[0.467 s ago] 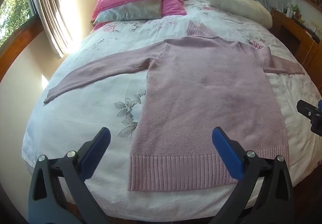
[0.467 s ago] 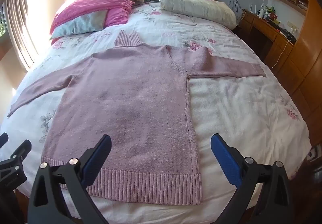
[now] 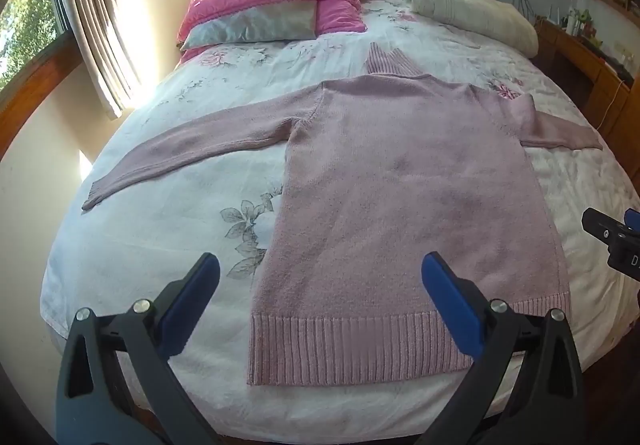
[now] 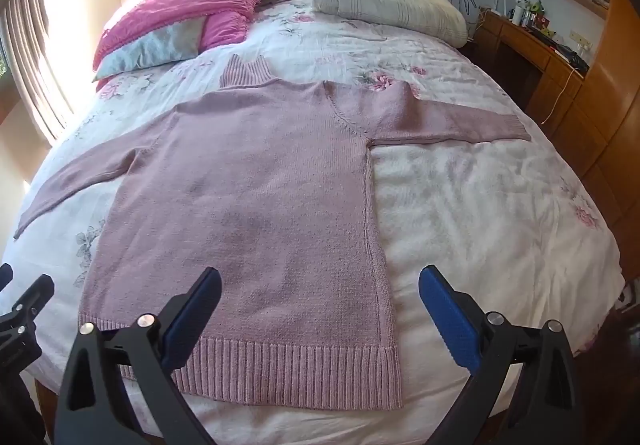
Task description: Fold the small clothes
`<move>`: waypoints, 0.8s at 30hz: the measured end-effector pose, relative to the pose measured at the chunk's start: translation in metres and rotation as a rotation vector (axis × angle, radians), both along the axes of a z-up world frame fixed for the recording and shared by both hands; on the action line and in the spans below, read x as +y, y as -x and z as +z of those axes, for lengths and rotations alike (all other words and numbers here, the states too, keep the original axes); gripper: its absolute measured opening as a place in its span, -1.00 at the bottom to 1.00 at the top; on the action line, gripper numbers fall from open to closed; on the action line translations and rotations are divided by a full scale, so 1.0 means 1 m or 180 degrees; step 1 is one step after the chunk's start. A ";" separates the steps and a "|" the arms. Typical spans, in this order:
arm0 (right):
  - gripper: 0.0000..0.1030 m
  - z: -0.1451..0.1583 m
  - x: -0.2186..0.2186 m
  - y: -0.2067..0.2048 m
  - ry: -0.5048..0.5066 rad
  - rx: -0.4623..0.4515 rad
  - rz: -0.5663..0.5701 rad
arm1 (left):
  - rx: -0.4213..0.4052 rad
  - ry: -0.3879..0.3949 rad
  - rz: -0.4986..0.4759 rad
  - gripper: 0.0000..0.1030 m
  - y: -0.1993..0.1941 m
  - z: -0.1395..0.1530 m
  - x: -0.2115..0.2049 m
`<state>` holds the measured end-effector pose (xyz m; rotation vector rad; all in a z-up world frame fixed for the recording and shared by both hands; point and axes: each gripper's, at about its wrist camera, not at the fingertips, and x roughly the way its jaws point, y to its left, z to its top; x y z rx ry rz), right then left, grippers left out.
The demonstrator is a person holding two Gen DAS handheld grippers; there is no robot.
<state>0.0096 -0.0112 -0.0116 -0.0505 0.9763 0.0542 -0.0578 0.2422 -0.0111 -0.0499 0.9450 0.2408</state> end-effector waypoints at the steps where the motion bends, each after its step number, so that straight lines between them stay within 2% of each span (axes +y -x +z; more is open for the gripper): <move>1: 0.93 -0.001 0.000 -0.001 -0.0006 0.0006 0.0001 | 0.0010 0.0001 -0.0003 0.94 -0.001 -0.001 0.000; 24: 0.93 -0.012 0.000 -0.006 -0.0012 0.0049 0.0014 | 0.0063 0.0013 0.0017 0.94 -0.008 -0.008 0.002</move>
